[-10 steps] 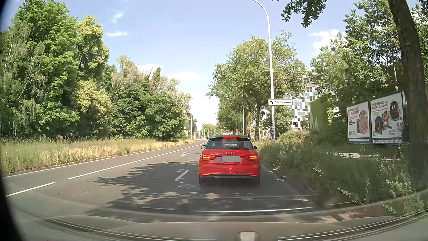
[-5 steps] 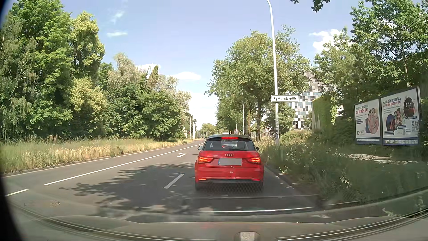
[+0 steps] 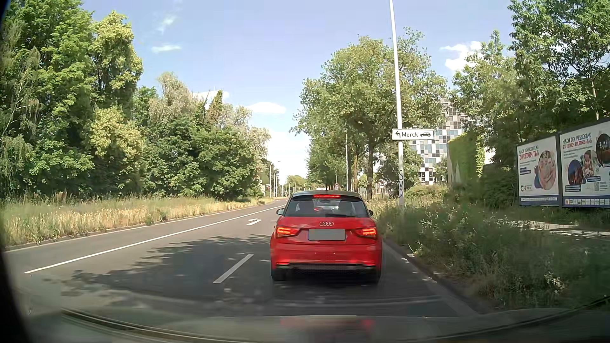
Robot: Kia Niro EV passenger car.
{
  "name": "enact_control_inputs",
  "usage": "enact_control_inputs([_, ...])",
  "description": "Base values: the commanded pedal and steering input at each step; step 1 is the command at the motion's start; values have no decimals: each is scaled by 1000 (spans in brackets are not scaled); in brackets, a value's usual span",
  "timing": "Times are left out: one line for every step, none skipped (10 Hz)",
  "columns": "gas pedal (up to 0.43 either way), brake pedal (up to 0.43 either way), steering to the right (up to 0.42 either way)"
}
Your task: Follow the waypoints while adhering to traffic rules and regulations
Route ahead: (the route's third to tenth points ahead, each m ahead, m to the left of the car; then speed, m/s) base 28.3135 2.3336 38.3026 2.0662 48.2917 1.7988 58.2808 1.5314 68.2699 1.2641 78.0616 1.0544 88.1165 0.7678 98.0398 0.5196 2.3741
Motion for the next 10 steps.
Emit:
enact_control_inputs([0,226,5])
enact_control_inputs([0,232,5])
enact_control_inputs([0,238,5])
enact_control_inputs([0,244,5])
enact_control_inputs([0,244,5])
enact_control_inputs([0,244,5])
enact_control_inputs([0,244,5])
enact_control_inputs([0,244,5])
enact_control_inputs([0,244,5])
enact_control_inputs([0,250,5])
